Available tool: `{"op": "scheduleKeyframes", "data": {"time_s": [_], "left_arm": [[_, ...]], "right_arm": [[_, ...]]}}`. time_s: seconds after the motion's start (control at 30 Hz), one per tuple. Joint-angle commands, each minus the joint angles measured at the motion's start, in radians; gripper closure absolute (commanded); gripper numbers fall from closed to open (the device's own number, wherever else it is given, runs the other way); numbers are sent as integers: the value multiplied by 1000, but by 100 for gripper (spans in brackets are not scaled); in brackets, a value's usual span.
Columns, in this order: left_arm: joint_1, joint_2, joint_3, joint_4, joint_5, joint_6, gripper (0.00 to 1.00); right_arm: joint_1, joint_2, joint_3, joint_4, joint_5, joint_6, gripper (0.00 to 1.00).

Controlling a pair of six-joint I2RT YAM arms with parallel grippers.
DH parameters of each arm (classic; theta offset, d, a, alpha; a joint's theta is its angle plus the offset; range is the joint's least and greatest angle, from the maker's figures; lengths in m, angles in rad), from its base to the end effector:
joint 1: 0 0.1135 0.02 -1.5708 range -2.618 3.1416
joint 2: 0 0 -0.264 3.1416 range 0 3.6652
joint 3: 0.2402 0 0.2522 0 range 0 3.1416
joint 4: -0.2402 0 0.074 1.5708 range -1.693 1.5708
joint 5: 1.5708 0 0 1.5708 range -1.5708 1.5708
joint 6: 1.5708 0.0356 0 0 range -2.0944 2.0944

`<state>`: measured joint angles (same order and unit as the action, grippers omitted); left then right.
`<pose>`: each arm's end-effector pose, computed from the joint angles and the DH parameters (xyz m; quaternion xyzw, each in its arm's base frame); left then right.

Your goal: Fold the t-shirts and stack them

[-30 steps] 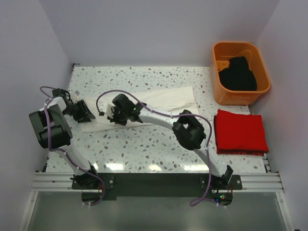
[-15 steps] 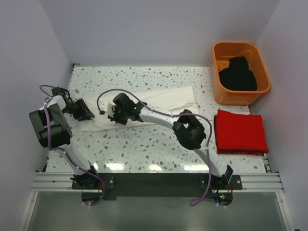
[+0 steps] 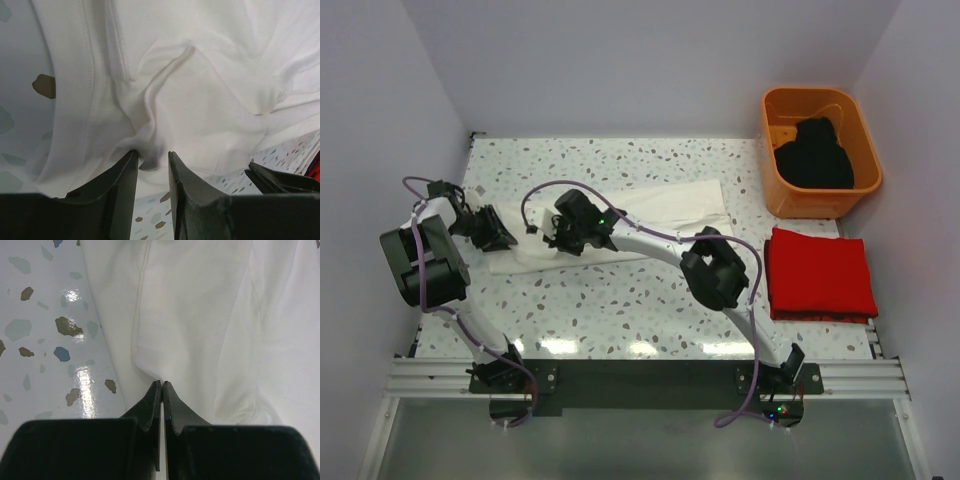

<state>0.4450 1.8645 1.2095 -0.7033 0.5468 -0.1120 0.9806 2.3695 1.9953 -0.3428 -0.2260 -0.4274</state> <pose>0.3232 0.1336 0.1625 -0.2357 0.9284 -0.2479 0.1452 0.2945 0.4539 0.1926 -0.6210 0.6592 0.2111 0.3677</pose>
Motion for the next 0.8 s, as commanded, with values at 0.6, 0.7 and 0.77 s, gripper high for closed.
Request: {"op": "scheduleKeyframes", "data": {"time_s": [0.6, 0.7, 0.77], "left_arm": [[3, -53, 30, -22, 53, -5, 95], [0, -33, 54, -24, 65, -5, 100], [-5, -28, 71, -18, 90, -9, 100]], "right_arm": [[-5, -49, 46, 56, -12, 4, 100], [-14, -52, 51, 62, -6, 4, 100], [-20, -55, 51, 68, 4, 4, 100]]}}
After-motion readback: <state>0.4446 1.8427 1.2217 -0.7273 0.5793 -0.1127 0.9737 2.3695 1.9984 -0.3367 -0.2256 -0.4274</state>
